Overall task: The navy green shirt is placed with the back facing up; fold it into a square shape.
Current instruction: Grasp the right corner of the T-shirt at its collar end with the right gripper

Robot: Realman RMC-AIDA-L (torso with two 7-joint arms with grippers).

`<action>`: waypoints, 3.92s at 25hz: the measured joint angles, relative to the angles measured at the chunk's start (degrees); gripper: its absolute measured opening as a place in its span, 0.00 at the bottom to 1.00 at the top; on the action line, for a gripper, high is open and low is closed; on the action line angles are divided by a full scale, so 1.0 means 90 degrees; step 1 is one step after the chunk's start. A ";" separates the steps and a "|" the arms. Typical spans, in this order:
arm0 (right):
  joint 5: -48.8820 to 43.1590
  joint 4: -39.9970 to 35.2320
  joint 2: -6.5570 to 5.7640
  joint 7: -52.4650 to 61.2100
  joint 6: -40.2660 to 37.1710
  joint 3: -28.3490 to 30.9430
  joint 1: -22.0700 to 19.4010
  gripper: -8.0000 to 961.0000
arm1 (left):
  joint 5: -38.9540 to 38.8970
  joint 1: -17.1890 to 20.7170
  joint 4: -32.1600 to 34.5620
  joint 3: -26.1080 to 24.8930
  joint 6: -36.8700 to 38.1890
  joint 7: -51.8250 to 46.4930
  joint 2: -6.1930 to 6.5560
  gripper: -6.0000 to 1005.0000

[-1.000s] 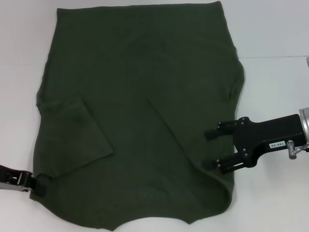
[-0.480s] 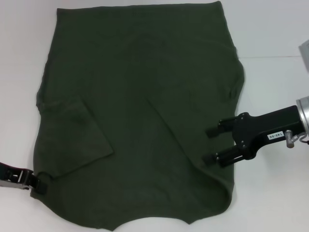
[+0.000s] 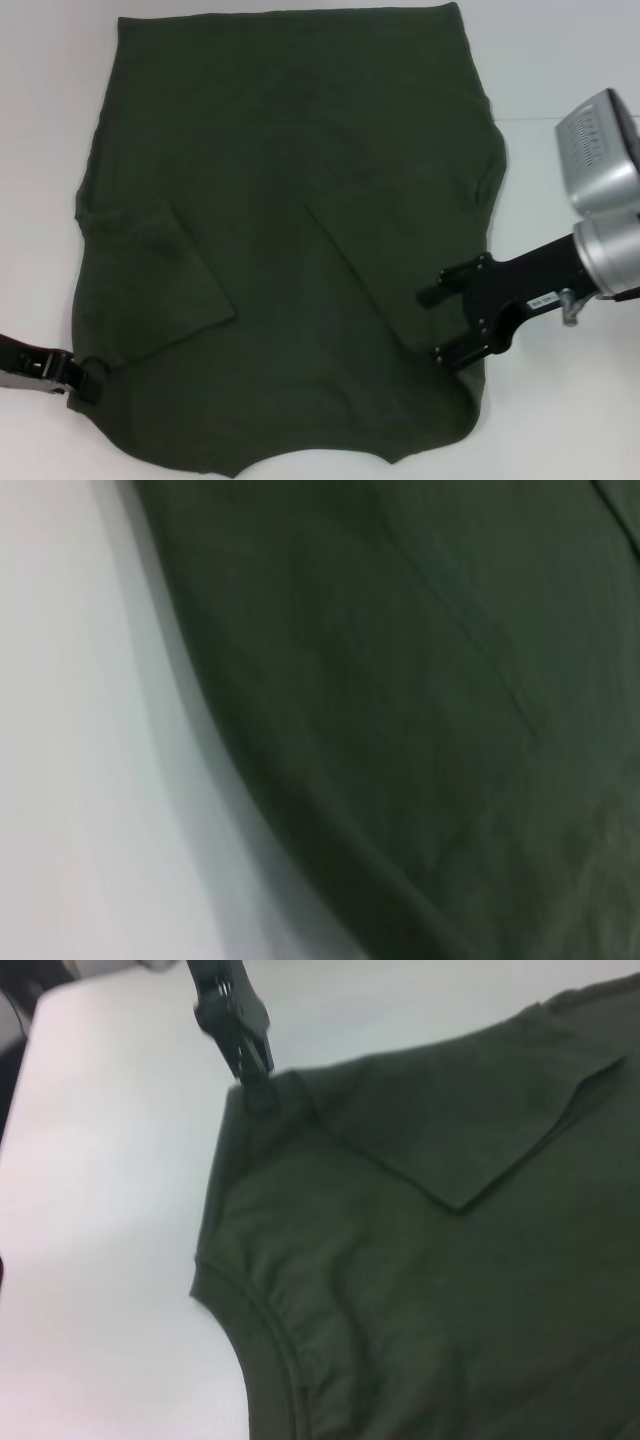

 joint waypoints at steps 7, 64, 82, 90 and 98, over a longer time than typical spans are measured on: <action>-0.0183 -0.0204 0.0260 -0.0278 0.0482 -0.0320 -0.0053 0.93 | -0.0013 0.0001 -0.0003 -0.0034 0.0020 -0.0085 0.0000 0.04; 0.0423 -0.2102 0.0430 -0.0396 0.1567 -0.2023 -0.1666 0.92 | 0.0014 -0.0048 -0.0013 -0.0057 -0.0076 -0.0435 0.0056 0.05; 0.0432 -0.2052 0.0450 -0.0250 0.2188 -0.2657 -0.1664 0.92 | 0.0014 -0.0083 -0.0013 -0.0056 -0.0079 -0.0447 0.0081 0.05; 0.0433 -0.2086 0.0450 -0.0133 0.2315 -0.2675 -0.1694 0.92 | 0.0014 -0.0108 -0.0012 -0.0057 -0.0079 -0.0447 0.0101 0.05; 0.0431 -0.2103 0.0431 -0.0013 0.2323 -0.2532 -0.1743 0.92 | 0.0014 -0.0136 -0.0012 -0.0033 -0.0079 -0.0447 0.0114 0.05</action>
